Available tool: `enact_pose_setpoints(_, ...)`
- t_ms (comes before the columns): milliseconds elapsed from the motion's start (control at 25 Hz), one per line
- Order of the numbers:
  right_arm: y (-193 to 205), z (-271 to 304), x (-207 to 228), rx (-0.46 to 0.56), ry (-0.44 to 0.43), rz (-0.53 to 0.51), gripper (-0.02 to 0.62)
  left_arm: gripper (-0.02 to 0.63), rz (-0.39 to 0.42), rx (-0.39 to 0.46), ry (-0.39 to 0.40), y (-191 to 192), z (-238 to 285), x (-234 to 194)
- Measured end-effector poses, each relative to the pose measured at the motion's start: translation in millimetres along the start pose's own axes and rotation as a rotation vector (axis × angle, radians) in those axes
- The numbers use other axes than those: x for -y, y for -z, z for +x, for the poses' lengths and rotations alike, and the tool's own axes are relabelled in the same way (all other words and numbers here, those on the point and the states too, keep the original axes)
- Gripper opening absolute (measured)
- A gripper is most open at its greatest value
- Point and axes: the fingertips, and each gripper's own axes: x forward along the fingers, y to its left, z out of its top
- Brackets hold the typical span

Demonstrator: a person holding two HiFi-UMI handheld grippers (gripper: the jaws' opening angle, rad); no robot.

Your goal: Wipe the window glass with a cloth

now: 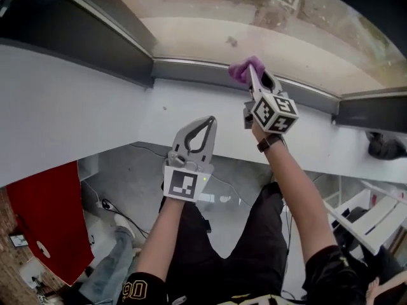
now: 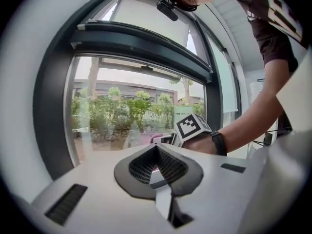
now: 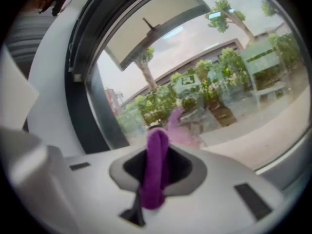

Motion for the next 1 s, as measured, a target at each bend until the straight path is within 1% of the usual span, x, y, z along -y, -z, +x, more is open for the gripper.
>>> enact_pose_setpoints(120, 23.8, 50.2, -92.4, -0.045, -0.147, -0.043, 0.072, 0.015, -0.043, -0.024, -0.096, 19.2, -43.7, -54.5)
enact_pose_setpoints(160, 32.4, 65.4, -120.4, -0.057, -0.189, -0.067, 0.072, 0.015, -0.045, -0.035, -0.123, 26.0, -58.0, -70.8)
enact_pose_setpoints(280, 62.4, 110.8, -190.4, -0.101, -0.281, -0.154, 0.072, 0.015, -0.053, -0.047, -0.206, 42.7, -92.8, -110.6)
enact_pose_setpoints(360, 86.2, 138.5, -224.5, -0.151, -0.323, -0.183, 0.072, 0.015, -0.09, -0.05, -0.243, 52.5, -108.0, -120.6)
enact_pose_setpoints(400, 97.4, 150.0, -238.5, -0.174, -0.341, -0.19, 0.072, 0.015, -0.109, -0.055, -0.249, 57.2, -113.4, -121.4)
enact_pose_setpoints(480, 116.4, 167.7, -258.4, -0.211, -0.363, -0.207, 0.071, 0.015, -0.143, -0.07, -0.244, 65.0, -120.6, -120.2)
enact_pose_setpoints(520, 124.2, 174.6, -261.2, -0.225, -0.358, -0.207, 0.069, 0.015, -0.154, -0.078, -0.237, 67.0, -122.7, -119.7)
enact_pose_setpoints(600, 133.7, 185.1, -245.5, -0.244, -0.305, -0.152, 0.069, 0.015, -0.162, -0.087, -0.228, 66.8, -124.4, -120.6)
enact_pose_setpoints(680, 132.1, 188.9, -207.6, -0.248, -0.225, -0.092, 0.069, 0.015, -0.19, -0.079, -0.233, 63.9, -122.3, -122.3)
enact_pose_setpoints(720, 129.1, 187.0, -187.0, -0.25, -0.198, -0.096, 0.069, 0.015, -0.199, -0.078, -0.233, 62.7, -119.4, -122.3)
enact_pose_setpoints(840, 120.2, 163.3, -131.1, -0.263, -0.17, -0.161, 0.069, 0.015, -0.203, -0.091, -0.215, 63.3, -100.9, -113.5)
enact_pose_setpoints(920, 112.6, 137.3, -90.2, -0.258, -0.133, -0.139, 0.069, 0.015, -0.21, -0.101, -0.187, 64.7, -81.5, -97.1)
enact_pose_setpoints(1000, 103.0, 107.6, -44.7, -0.25, -0.088, -0.118, 0.069, 0.015, -0.209, -0.105, -0.139, 63.9, -55.5, -70.6)
